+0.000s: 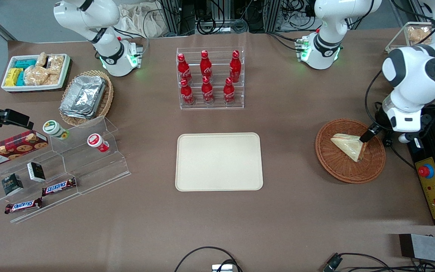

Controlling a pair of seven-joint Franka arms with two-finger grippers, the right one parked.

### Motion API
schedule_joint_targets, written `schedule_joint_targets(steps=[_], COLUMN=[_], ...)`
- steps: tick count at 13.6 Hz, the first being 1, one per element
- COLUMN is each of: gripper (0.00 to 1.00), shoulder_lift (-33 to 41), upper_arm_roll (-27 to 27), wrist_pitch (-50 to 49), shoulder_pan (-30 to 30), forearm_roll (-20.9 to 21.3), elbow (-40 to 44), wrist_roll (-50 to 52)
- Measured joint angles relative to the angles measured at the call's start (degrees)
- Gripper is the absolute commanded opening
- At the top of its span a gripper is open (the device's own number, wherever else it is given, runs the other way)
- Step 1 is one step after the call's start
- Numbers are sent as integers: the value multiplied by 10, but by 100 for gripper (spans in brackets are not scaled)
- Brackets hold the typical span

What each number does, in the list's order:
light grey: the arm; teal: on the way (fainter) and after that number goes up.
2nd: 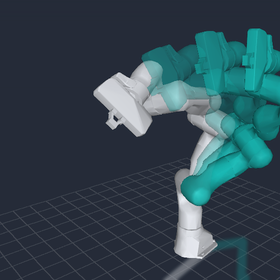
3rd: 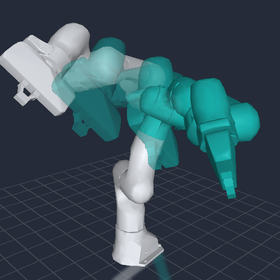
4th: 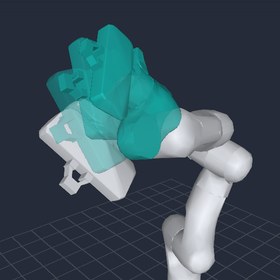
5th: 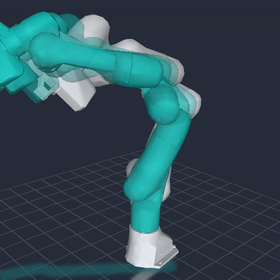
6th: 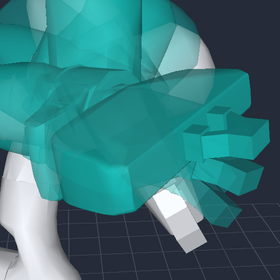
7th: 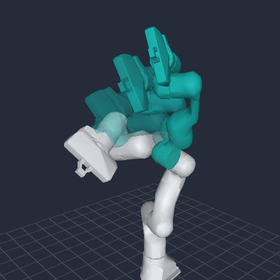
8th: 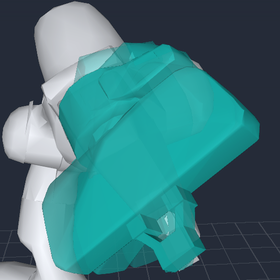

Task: Place sandwich from basket to tray
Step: 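Lower the left gripper around the sandwich and close it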

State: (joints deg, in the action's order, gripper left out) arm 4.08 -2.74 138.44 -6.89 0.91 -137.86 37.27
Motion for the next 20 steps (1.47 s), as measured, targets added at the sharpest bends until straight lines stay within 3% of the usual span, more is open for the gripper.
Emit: schedule_joint_targets(steps=[7, 20], gripper=[100, 100], shoulder_lift=[-64, -102], upper_arm_roll=[1, -8], wrist_pitch=[95, 141], shoulder_pan=[-48, -48], forearm_roll=[0, -22], elbow=[-24, -24], wrist_roll=[-43, -46])
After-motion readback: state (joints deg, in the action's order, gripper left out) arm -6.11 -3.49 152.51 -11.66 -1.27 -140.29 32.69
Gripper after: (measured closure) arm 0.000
